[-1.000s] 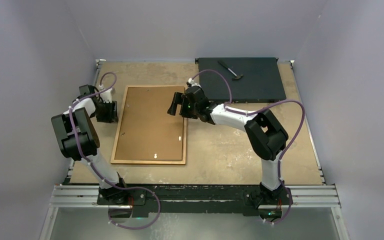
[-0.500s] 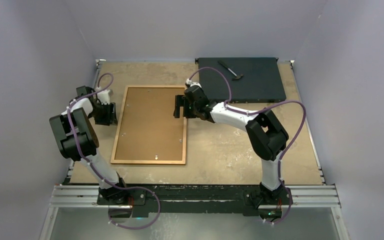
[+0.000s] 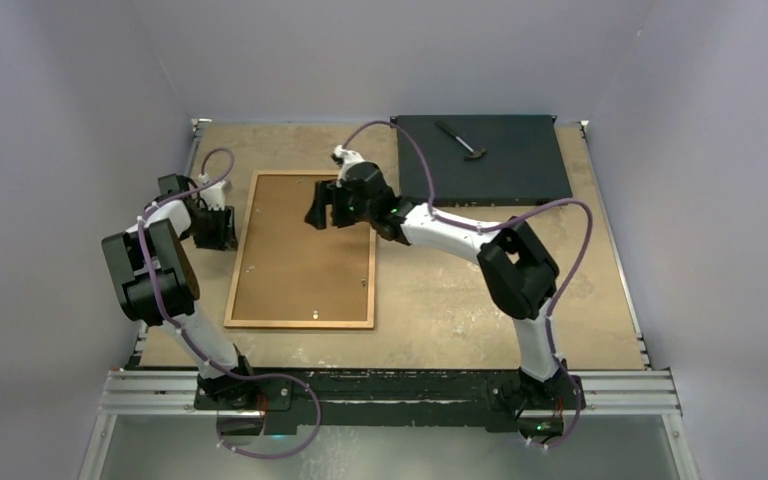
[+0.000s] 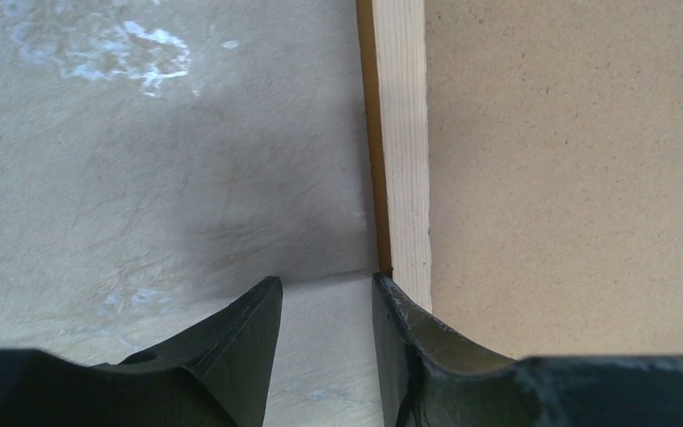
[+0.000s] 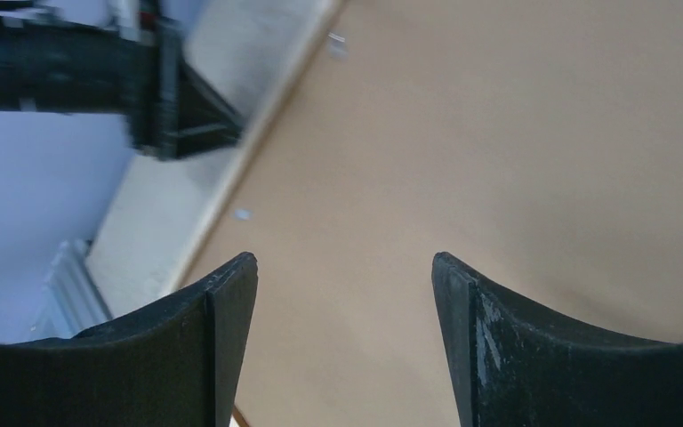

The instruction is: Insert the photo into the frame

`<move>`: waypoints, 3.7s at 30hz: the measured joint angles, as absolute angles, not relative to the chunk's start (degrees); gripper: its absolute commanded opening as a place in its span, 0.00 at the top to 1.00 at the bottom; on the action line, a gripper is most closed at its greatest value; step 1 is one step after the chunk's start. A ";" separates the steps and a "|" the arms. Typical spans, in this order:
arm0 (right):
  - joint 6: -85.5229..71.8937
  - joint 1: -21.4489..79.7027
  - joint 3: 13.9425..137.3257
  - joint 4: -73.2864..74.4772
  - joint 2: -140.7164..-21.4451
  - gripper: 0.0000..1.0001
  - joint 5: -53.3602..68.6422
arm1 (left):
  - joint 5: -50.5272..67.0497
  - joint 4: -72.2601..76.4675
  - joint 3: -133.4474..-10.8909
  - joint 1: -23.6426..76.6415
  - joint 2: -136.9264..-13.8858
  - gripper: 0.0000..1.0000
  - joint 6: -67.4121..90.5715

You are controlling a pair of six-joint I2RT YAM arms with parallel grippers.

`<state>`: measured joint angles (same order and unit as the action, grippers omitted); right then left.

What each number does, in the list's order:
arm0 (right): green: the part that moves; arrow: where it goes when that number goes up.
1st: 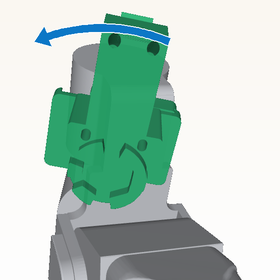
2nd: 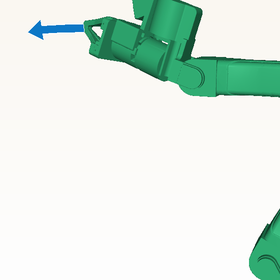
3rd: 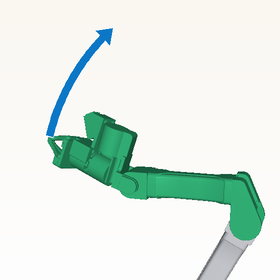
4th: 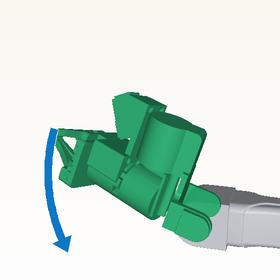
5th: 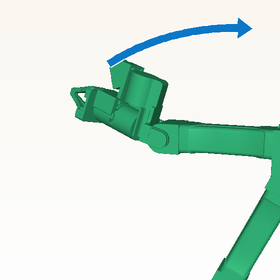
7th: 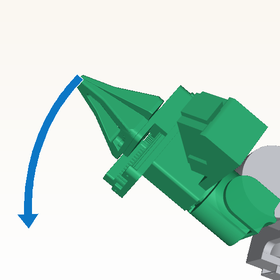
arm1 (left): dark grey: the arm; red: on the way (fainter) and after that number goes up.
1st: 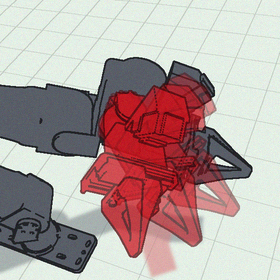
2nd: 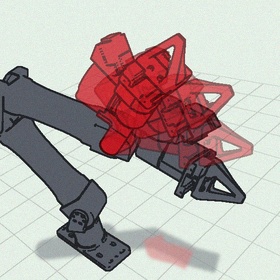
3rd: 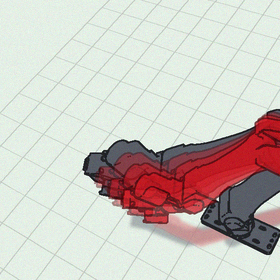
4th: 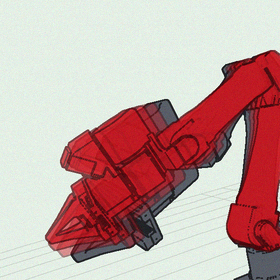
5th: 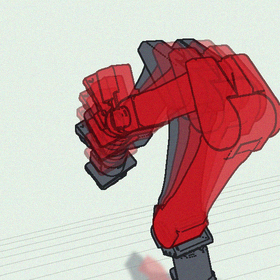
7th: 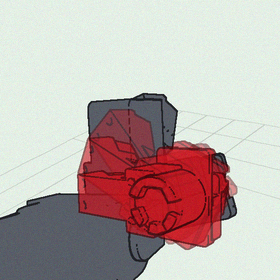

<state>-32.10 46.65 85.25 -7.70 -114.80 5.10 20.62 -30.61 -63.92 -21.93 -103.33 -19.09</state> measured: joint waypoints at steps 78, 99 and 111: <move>-31.42 59.99 110.02 -22.22 -145.12 0.33 19.25 | 29.10 -36.77 -63.64 -22.00 -103.33 0.66 -29.63; -31.55 59.13 112.27 -24.53 -147.81 0.39 26.74 | 29.21 -36.80 -63.64 -22.00 -103.37 0.67 -29.61; -32.01 58.87 110.96 -26.98 -147.81 0.42 29.12 | 29.23 -36.82 -63.66 -22.00 -103.39 0.68 -29.58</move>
<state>-32.01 58.87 110.96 -26.98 -147.81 29.12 29.23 -36.82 -63.66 -22.00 -103.39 -29.58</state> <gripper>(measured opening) 0.587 0.320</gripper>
